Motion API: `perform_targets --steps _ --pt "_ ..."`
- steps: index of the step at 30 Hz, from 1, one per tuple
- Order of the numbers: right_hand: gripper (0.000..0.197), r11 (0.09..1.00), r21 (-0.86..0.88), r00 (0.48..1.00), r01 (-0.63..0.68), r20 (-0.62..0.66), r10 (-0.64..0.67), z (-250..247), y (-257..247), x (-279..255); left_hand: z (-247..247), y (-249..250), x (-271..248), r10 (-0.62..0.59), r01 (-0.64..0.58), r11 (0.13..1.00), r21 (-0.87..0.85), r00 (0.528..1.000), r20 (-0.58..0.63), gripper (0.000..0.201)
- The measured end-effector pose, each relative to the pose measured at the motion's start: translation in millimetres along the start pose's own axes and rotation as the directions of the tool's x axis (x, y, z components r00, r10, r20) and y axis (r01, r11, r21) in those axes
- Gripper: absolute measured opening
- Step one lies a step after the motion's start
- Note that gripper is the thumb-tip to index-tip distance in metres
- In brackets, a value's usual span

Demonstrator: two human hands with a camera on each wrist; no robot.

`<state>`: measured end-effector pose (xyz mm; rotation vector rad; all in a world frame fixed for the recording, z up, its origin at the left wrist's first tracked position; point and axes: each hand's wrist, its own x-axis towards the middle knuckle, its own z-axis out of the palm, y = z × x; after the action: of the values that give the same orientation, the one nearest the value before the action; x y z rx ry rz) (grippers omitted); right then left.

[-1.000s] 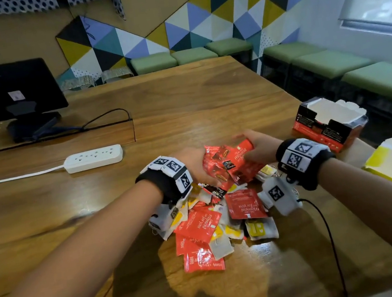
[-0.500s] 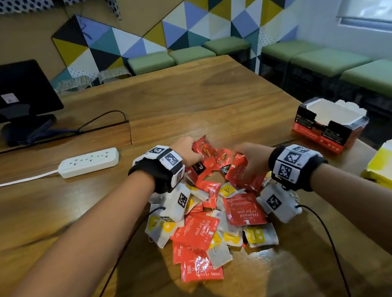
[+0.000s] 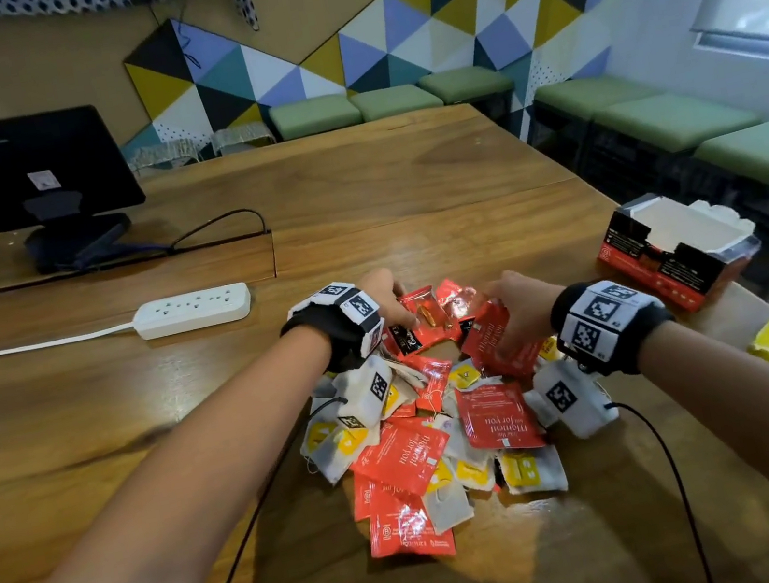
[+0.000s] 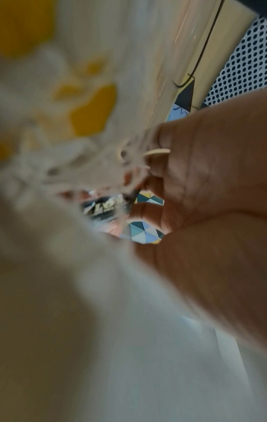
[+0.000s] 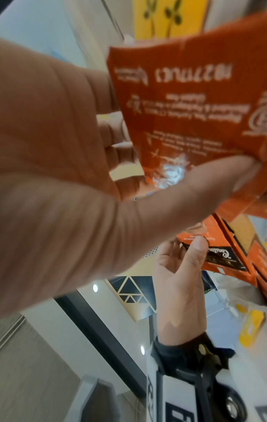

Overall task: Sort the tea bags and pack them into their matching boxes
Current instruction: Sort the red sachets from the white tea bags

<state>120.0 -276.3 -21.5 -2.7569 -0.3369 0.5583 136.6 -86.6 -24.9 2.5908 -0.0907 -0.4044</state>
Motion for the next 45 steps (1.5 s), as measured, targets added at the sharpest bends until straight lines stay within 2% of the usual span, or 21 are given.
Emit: perform_targets --steps 3,5,12,15,19,23,28,31,35,39,43,45 --pt "0.063 0.997 -0.071 0.999 0.0 -0.037 -0.003 -4.1 -1.5 -1.8 -1.1 0.5 -0.8 0.046 -0.048 0.996 -0.073 0.999 -0.022 0.017" --pt "0.059 0.996 -0.091 0.997 0.024 -0.068 -0.031 -6.8 0.8 -1.9 -2.9 1.3 -2.1 0.068 -0.075 0.99 -0.122 0.996 -0.06 0.023" --pt "0.026 0.992 0.054 0.986 0.111 -0.133 -0.103 -18.7 9.3 -7.6 -18.2 -0.3 -17.8 0.096 -0.132 0.969 -0.211 0.98 -0.174 0.029" --pt "0.033 0.978 0.163 0.973 0.127 -0.213 -0.091 -23.7 5.6 -11.0 -29.2 -3.3 -29.5 0.093 -0.15 0.952 -0.265 0.973 -0.213 0.028" --pt "0.035 0.866 0.442 0.943 0.233 -0.322 -0.089 -26.7 -13.9 -16.2 -42.6 -7.9 -47.2 0.058 -0.155 0.922 -0.354 0.961 -0.27 0.035" --pt "0.022 0.754 0.579 0.935 0.31 -0.33 -0.131 -19.9 -44.1 -21.6 -47.5 -16.0 -65.9 -0.029 -0.108 0.869 -0.483 0.963 -0.267 0.034" --pt "0.02 0.773 0.528 0.928 0.352 -0.304 -0.215 -1.4 -81.6 -20.6 -46.8 -29.5 -92.6 -0.092 -0.093 0.832 -0.547 0.95 -0.3 0.04" --pt "0.016 0.743 0.545 0.915 0.387 -0.329 -0.235 13.5 -100.7 -15.1 -46.6 -41.7 -112.0 -0.048 -0.135 0.798 -0.587 0.957 -0.285 0.029" --pt "0.017 0.691 0.589 0.903 0.42 -0.35 -0.249 28.4 -121.0 -14.9 -41.0 -57.3 -132.6 -0.006 -0.151 0.815 -0.56 0.963 -0.268 0.034" --pt "0.035 0.665 0.643 0.923 0.38 -0.307 -0.23 39.5 -127.4 -20.9 -35.5 -66.7 -140.9 -0.063 -0.13 0.802 -0.583 0.953 -0.298 0.043" --pt "0.053 0.744 0.591 0.948 0.313 -0.243 -0.206 49.0 -116.5 -23.4 -34.9 -67.9 -148.1 -0.056 -0.147 0.784 -0.603 0.951 -0.304 0.03" --pt "0.065 0.747 0.609 0.963 0.268 -0.153 -0.22 54.1 -110.2 -24.2 -31.3 -70.6 -147.2 -0.092 -0.142 0.731 -0.667 0.948 -0.304 0.04"
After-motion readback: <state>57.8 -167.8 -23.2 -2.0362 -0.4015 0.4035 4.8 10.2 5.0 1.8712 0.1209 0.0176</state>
